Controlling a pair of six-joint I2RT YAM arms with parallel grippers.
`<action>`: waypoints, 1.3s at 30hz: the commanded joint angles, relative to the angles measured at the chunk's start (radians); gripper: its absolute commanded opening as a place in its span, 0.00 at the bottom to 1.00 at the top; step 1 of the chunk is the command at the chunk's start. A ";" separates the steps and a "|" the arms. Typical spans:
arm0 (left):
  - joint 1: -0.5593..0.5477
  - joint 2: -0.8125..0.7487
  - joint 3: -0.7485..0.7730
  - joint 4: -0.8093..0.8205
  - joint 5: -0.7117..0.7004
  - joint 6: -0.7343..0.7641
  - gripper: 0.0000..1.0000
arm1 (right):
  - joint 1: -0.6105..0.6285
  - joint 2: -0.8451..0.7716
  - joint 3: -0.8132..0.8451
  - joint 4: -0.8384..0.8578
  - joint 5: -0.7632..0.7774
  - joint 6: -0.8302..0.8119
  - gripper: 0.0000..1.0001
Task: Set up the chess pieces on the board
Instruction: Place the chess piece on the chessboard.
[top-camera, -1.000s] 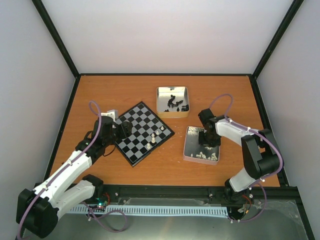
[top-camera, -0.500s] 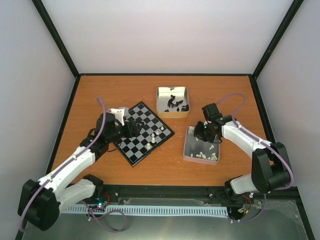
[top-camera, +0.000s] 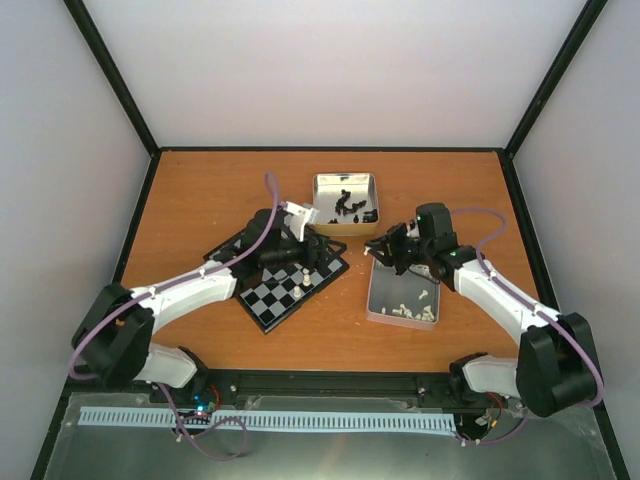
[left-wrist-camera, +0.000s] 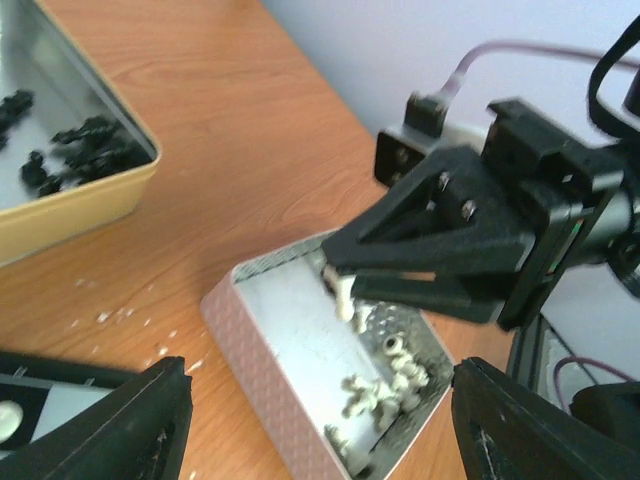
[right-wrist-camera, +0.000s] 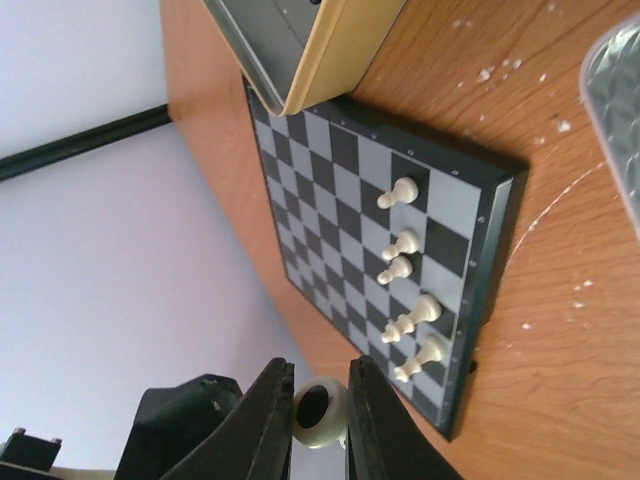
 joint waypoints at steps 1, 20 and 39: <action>-0.008 0.070 0.073 0.188 0.101 -0.061 0.71 | -0.004 -0.043 -0.065 0.173 -0.047 0.258 0.14; -0.023 0.225 0.175 0.269 0.187 -0.205 0.42 | -0.004 -0.084 -0.097 0.355 -0.069 0.427 0.15; -0.025 0.262 0.211 0.219 0.161 -0.224 0.31 | -0.004 -0.081 -0.114 0.408 -0.075 0.438 0.16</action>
